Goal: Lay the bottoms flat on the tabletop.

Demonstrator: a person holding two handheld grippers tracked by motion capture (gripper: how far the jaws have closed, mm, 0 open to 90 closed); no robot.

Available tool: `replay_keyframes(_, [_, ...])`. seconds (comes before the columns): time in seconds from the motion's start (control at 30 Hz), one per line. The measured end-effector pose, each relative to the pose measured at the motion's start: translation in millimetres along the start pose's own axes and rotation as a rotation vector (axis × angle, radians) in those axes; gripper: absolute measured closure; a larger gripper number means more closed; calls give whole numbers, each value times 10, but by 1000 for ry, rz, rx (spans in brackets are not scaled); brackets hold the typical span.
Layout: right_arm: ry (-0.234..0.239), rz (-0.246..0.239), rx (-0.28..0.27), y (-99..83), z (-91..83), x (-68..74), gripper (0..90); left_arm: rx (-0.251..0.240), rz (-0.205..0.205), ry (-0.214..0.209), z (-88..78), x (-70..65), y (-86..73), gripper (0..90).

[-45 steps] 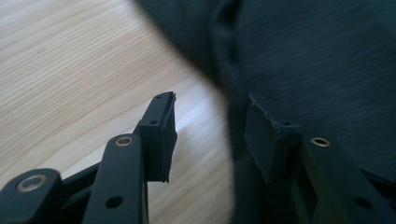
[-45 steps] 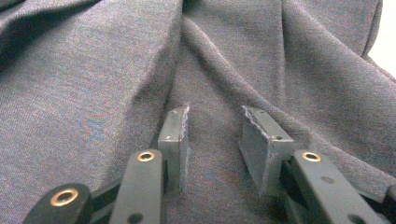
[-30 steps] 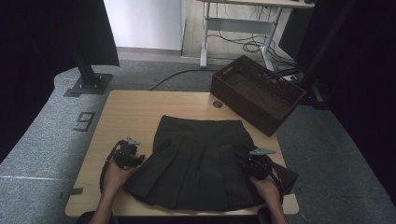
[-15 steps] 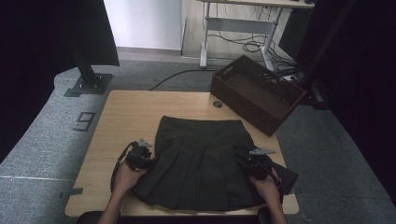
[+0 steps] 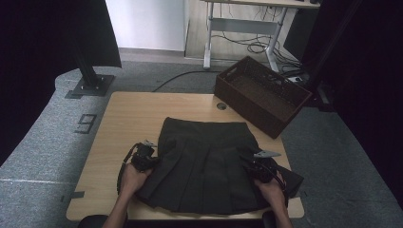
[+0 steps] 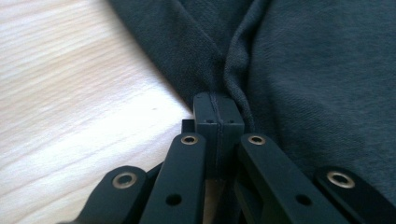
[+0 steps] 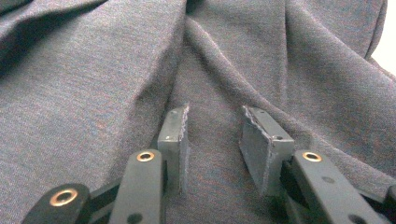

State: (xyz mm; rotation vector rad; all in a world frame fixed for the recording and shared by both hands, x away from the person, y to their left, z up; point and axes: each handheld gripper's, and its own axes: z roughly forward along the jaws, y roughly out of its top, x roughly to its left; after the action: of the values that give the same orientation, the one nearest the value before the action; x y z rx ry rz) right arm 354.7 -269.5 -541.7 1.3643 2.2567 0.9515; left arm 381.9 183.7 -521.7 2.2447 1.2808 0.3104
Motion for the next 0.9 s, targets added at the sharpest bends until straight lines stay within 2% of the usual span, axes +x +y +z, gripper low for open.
replay_keyframes(0.07, [2, 0, -3, -3, 0, -4, 611, -44, -18, 52, -147, 116, 19, 900])
replay_keyframes(0.1, [2, -1, -2, -2, 0, -4, 610, -67, -32, 64, -251, 186, 40, 900])
replay_keyframes(0.17, [1, -3, 2, 3, 1, -2, 610, -104, -33, 117, -506, 298, 102, 900])
replay_keyframes(0.23, [-2, -5, 2, 7, 3, -1, 611, -138, -31, 132, -784, 388, 179, 900])
replay_keyframes(0.3, [-3, -5, 5, 11, 5, 0, 610, -154, -26, 145, -907, 414, 221, 900])
replay_keyframes(0.37, [-5, -4, 8, 15, 5, 4, 610, -147, -10, 136, -895, 406, 238, 900])
replay_keyframes(0.43, [-6, -4, 6, 12, 5, 5, 609, -128, -7, 104, -736, 371, 199, 886])
replay_keyframes(0.5, [-3, -1, 1, 6, 4, 1, 608, -91, 0, 90, -532, 333, 112, 792])
replay_keyframes(0.6, [0, -1, 0, 3, 3, -2, 607, -86, -20, 49, -404, 317, -21, 752])
replay_keyframes(0.67, [2, 0, -1, 2, 3, -5, 607, -96, -28, 5, -393, 281, -124, 703])
replay_keyframes(0.8, [-1, -2, 0, 5, 4, 0, 607, -90, -23, -36, -457, 170, -309, 597])
replay_keyframes(0.9, [-3, 0, -1, 2, 4, 3, 605, -63, -19, -49, -473, 101, -479, 536])
